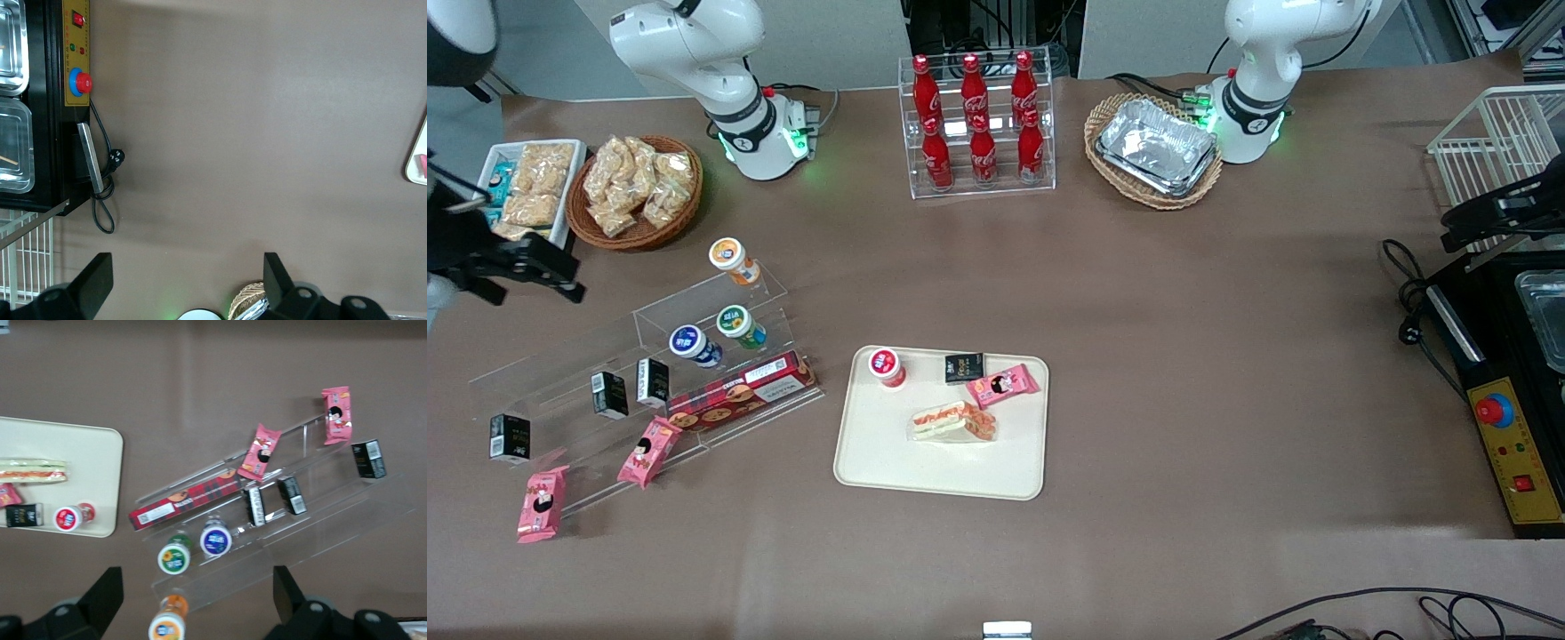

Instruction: Place sandwich on tray

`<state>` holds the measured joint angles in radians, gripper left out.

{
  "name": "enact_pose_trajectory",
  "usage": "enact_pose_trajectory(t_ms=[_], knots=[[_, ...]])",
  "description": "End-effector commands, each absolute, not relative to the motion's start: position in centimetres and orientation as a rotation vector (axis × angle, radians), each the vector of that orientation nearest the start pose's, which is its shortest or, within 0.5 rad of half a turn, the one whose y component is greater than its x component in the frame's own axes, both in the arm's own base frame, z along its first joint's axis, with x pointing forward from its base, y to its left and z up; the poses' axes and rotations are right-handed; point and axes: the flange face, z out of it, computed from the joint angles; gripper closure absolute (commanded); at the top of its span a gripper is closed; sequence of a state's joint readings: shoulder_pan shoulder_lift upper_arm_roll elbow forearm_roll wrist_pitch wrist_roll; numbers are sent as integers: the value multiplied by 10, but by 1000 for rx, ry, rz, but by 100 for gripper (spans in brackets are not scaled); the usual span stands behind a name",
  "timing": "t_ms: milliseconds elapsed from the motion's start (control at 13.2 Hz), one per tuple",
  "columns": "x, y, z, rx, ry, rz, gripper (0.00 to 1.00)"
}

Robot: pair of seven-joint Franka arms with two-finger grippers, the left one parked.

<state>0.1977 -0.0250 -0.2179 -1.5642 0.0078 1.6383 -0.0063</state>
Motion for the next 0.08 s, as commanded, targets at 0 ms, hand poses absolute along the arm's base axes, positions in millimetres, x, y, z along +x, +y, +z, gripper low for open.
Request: enact_pose_trajectory(t_ms=[0], knots=[[551, -41, 646, -3145, 5, -167, 0]])
